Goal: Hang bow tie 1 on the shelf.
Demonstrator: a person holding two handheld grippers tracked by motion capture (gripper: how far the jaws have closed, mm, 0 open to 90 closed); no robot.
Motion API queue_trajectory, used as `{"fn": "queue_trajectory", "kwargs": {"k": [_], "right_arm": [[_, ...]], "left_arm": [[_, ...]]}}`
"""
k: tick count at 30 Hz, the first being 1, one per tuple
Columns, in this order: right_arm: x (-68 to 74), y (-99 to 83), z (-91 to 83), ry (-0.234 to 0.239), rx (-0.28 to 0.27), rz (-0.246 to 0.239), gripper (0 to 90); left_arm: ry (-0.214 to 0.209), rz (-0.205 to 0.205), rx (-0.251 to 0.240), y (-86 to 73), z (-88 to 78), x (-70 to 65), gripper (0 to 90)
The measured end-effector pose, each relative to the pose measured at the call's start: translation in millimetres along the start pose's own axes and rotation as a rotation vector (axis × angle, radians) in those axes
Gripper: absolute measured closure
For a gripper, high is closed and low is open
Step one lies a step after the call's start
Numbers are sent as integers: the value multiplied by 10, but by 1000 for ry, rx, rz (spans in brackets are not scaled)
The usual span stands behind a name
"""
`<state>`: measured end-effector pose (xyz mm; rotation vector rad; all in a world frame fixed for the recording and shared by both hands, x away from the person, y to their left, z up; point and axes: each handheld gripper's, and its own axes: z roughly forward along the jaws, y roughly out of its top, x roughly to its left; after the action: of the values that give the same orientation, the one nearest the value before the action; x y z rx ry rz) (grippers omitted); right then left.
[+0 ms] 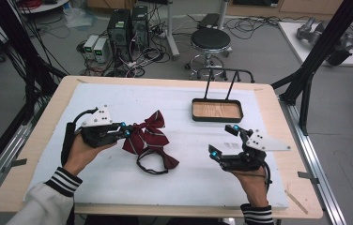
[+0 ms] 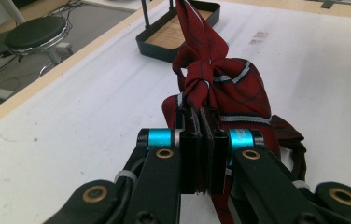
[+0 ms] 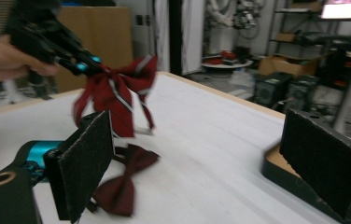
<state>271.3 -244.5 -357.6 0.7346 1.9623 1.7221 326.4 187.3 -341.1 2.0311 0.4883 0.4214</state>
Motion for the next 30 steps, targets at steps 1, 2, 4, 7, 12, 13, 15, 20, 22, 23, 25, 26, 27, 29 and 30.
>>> {"fn": "queue_trajectory", "kwargs": {"k": [1,2,4,7,12,13,15,20,22,23,25,26,27,29,30], "right_arm": [[0,0,0,0,0,0,92],[12,50,32,12,1,-6,92],[44,186,128,49,28,-18,92],[56,290,235,82,67,-40,92],[66,375,426,146,140,-52,93],[66,375,426,146,140,-52,93],[54,401,517,161,165,-30,132],[54,426,626,232,190,-25,158],[52,423,667,242,206,-31,161],[51,419,686,247,214,-25,162],[45,412,716,250,224,-13,176],[48,410,727,262,223,-9,189],[44,408,744,270,215,-27,190],[59,409,755,286,229,-18,201],[60,409,763,290,233,-20,203]], "left_arm": [[-5,1,-5,15,-5,-3,869],[-10,3,-12,29,-10,-8,869],[-18,7,-25,60,-20,-23,869],[-43,18,-42,125,-17,-68,869],[-84,53,-39,190,13,-118,869],[-92,59,-39,205,23,-133,869],[-106,72,-42,237,51,-164,869],[-146,112,-47,327,121,-259,869],[-156,123,-46,351,139,-286,869],[-156,123,-46,351,139,-286,869],[-159,128,-52,372,152,-308,869],[-163,128,-56,381,158,-315,869],[-166,130,-56,388,162,-320,869],[-167,131,-58,397,172,-331,869],[-168,137,-60,405,181,-339,869]]}}
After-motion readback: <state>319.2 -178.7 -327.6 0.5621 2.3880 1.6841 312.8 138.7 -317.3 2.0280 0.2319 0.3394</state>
